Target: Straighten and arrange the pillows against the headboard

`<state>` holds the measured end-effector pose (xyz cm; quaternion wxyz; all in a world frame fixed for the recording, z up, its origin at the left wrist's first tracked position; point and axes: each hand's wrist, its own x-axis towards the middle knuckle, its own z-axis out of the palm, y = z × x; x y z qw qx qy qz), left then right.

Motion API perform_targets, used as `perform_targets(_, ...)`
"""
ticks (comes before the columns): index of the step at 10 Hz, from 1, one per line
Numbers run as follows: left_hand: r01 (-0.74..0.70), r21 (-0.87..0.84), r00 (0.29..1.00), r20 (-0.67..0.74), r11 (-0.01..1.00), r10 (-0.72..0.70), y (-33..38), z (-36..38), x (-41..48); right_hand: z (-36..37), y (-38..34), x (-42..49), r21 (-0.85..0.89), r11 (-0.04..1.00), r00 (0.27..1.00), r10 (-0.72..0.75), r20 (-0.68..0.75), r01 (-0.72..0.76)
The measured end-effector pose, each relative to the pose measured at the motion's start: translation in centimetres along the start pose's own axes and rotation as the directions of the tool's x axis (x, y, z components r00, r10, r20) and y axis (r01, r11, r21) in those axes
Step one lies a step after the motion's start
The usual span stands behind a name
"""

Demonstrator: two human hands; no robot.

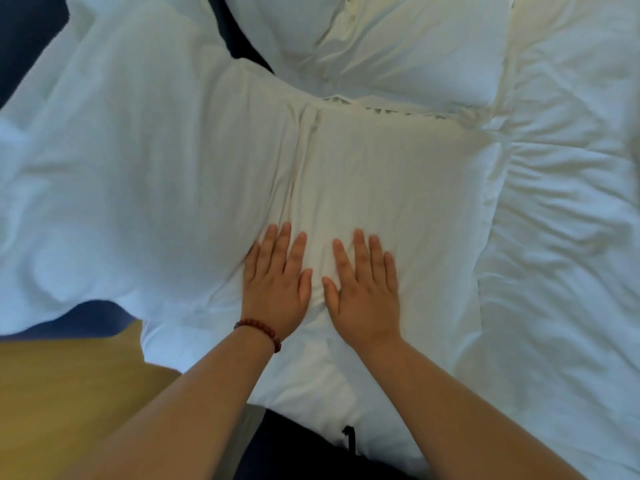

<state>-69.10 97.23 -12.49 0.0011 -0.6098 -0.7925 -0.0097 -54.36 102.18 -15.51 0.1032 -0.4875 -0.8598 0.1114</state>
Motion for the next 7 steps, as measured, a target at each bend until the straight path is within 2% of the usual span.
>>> perform_targets(1,0.028,-0.081,0.999,-0.027,0.996,-0.031,0.2,0.3,-3.2,-0.1,0.1,-1.7,0.014,0.999,0.999,-0.036,-0.017,0.036)
perform_targets(2,0.124,-0.224,0.992,0.024,0.967,-0.122,0.5,0.7,-7.4,0.0,-0.3,-4.0,0.023,0.998,0.998,-0.061,-0.015,0.062)
perform_targets(3,0.289,-0.307,0.949,0.219,0.907,-0.229,0.2,0.9,-12.5,0.5,-0.3,-6.8,0.016,0.994,0.994,-0.108,0.006,0.108)
perform_targets(4,0.609,-0.397,0.747,0.579,0.687,-0.328,-1.2,2.5,-18.9,0.7,0.4,-9.6,-0.010,0.987,0.985,-0.161,0.059,0.162)
perform_targets(5,0.747,-0.381,0.642,0.624,0.544,-0.445,-2.3,3.2,-25.9,0.6,0.1,-12.2,0.021,0.989,0.983,-0.151,0.108,0.149)
perform_targets(6,0.815,-0.364,0.572,0.628,0.450,-0.528,-2.6,2.9,-32.2,0.6,-1.1,-15.8,0.110,0.988,0.957,-0.133,0.256,0.108)
perform_targets(7,0.868,-0.375,0.497,0.666,0.327,-0.556,-2.1,2.0,-37.4,0.4,-2.0,-19.9,0.188,0.982,0.859,-0.117,0.499,0.025)
